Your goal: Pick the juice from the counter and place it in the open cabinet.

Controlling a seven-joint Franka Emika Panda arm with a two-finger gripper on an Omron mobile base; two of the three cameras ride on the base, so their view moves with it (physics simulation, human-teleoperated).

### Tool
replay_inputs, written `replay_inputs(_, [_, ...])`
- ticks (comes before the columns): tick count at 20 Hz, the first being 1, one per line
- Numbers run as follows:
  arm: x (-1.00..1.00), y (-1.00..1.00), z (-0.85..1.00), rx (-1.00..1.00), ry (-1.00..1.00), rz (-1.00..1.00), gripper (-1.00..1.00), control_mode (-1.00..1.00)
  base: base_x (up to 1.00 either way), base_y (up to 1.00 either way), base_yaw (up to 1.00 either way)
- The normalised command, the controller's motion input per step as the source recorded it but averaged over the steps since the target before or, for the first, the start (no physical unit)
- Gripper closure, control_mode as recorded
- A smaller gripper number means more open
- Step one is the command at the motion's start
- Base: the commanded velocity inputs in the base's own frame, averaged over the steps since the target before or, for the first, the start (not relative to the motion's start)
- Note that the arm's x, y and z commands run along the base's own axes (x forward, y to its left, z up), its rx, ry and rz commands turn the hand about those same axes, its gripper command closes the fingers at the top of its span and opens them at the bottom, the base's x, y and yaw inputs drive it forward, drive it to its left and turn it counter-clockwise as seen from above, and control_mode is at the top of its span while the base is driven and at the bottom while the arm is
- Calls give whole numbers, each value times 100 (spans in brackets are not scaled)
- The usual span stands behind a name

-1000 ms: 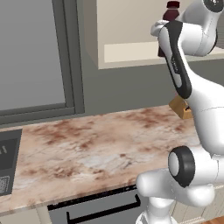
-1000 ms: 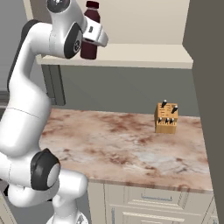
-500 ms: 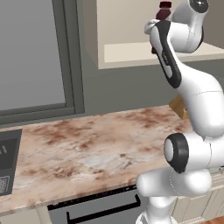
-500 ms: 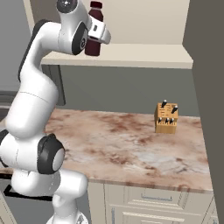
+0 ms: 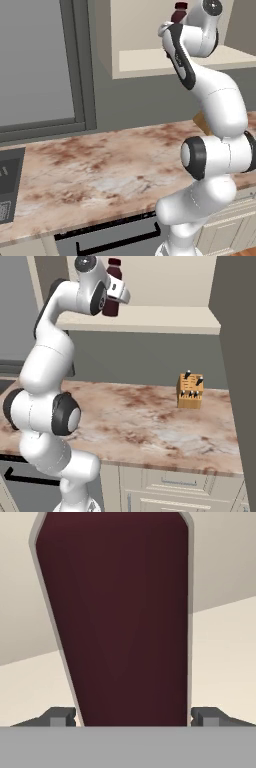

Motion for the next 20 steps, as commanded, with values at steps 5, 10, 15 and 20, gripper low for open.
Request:
replay_inputs(5, [57,2,0,0,-5,0,100,-100,0,0,0])
replay_inputs(10, [42,9,-17,-1,-6,0,100,-100,0,0,0])
replay_inputs(15, [15,5,-13,-5,0,-1,100,-100,0,0,0])
replay_inputs(20, [9,1,-11,-7,0,-2,100,-100,0,0,0])
